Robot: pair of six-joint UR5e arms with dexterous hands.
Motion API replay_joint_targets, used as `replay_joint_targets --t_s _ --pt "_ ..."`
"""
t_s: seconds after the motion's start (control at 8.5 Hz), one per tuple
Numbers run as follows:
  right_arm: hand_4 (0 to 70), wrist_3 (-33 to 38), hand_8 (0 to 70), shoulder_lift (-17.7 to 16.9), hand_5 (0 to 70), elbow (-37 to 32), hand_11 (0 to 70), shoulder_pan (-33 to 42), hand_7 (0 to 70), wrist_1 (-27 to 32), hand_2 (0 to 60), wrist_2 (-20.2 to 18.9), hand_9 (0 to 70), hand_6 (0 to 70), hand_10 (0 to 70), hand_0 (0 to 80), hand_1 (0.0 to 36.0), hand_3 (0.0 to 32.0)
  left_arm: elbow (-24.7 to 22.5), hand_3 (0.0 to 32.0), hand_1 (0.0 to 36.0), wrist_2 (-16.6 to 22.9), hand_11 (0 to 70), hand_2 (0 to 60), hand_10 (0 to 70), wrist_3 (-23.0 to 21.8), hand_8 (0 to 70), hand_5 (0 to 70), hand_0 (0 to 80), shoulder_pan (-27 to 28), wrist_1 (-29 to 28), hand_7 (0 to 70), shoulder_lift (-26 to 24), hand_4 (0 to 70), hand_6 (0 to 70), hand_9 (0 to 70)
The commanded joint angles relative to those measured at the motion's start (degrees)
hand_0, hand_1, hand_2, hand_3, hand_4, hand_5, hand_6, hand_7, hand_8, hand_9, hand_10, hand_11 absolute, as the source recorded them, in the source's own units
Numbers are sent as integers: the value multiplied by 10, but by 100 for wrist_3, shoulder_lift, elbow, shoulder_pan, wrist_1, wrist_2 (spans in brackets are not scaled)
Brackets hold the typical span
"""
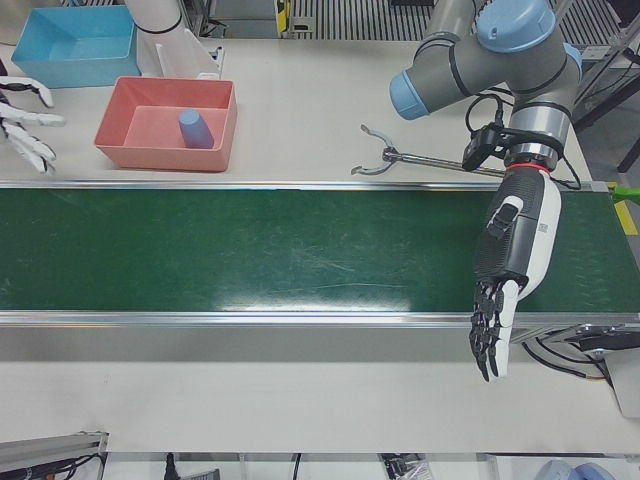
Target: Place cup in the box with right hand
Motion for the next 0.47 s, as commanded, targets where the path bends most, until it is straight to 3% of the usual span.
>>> replay_joint_targets --t_s 0.0,0.12,0.24,0.35 --pt "0 908 135 -256 139 -155 171 1932 393 7 524 -83 244 125 89 781 360 0 0 0 0 -2 0 0 0 -4 0 0 0 0 -9 0 9 0 0 0" --pt "0 1398 152 -353 135 -513 185 2529 412 16 560 -274 271 129 100 700 360 0 0 0 0 -2 0 0 0 4 0 0 0 0 0 0 0 0 0 0" --pt "0 1812 154 -354 131 -1082 186 3223 397 51 565 -833 273 126 102 650 360 0 0 0 0 -2 0 0 0 4 0 0 0 0 0 0 0 0 0 0" --pt "0 1834 140 -372 126 -1436 172 3891 344 77 517 -1274 246 114 93 638 360 0 0 0 0 -2 0 0 0 -4 0 0 0 0 0 0 0 0 0 0"
